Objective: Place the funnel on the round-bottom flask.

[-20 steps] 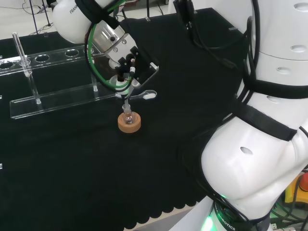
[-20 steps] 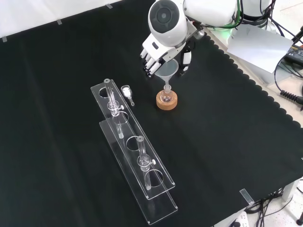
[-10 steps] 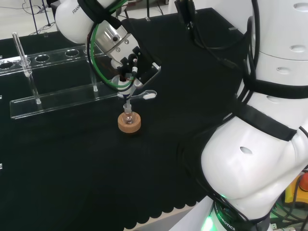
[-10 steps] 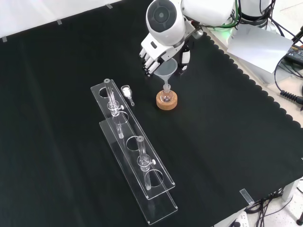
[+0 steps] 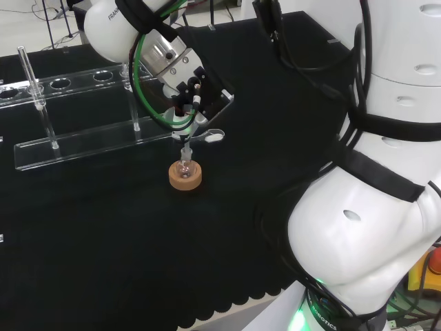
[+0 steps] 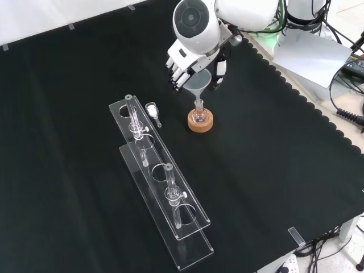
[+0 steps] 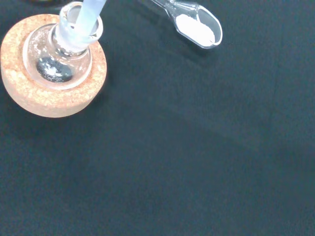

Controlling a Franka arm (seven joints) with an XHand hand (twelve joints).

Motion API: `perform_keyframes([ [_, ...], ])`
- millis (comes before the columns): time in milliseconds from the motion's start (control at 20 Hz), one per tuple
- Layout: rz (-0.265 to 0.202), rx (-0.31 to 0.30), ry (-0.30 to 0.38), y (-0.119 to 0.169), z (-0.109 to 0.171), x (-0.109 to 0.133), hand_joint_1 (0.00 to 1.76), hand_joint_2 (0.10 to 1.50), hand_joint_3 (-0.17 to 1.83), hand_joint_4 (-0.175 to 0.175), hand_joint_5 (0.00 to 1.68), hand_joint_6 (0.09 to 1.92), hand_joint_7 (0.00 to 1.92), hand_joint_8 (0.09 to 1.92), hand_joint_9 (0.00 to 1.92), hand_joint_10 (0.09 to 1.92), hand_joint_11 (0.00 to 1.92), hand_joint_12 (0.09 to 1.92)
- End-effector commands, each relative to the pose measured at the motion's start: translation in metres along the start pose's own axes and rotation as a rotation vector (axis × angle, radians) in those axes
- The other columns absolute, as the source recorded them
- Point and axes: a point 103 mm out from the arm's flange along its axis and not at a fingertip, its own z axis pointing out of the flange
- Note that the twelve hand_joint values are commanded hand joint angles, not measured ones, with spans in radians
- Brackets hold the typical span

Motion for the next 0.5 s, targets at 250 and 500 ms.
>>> perform_keyframes([
  [250,-0.014,-0.006,-0.001,0.0,-0.003,0.007,0.71,0.81,0.66,-0.009,0.6,0.68,0.62,0.58,0.88,0.39,0.69,1.22],
  [500,-0.02,-0.003,-0.006,0.001,-0.003,0.012,0.71,0.81,0.66,-0.009,0.6,0.68,0.62,0.58,0.88,0.4,0.69,1.22],
])
